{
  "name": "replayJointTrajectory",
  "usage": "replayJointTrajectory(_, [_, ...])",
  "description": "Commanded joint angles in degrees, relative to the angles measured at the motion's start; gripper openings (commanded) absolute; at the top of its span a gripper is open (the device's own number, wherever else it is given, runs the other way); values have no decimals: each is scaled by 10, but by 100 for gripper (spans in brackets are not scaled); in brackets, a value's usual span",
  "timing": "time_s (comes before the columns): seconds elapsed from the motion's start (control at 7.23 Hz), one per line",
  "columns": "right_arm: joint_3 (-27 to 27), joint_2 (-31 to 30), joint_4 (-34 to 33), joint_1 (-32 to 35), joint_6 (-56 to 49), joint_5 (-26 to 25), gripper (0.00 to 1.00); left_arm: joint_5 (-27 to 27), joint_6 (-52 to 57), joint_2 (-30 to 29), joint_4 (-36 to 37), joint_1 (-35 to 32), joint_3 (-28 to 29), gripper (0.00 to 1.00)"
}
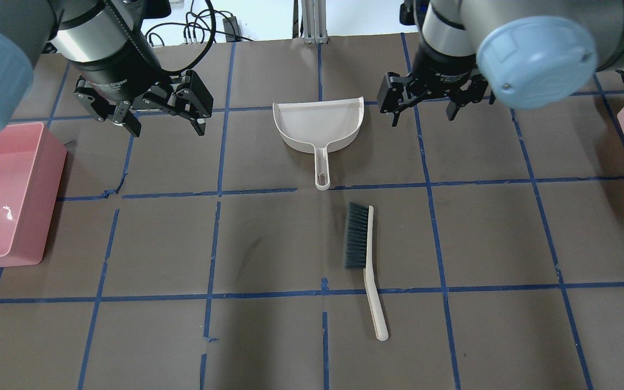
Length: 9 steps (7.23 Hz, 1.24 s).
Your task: Sweep and dump trash in nearest bin
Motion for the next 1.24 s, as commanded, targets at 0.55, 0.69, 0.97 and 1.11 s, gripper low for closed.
replayJointTrajectory(0.55, [-56,-24,125,-40,-47,-12,100,2,0,0,0,-2,0,100])
replayJointTrajectory(0.69, [-46,-26,125,-39,-44,-12,100,2,0,0,0,-1,0,100])
replayJointTrajectory(0.97, [-44,-28,122,-39,-44,-12,100,-4,0,2,-22,-2,1,100])
replayJointTrajectory(1.11, [-44,-28,123,-37,-44,-13,100,-3,0,2,-23,-4,1,100])
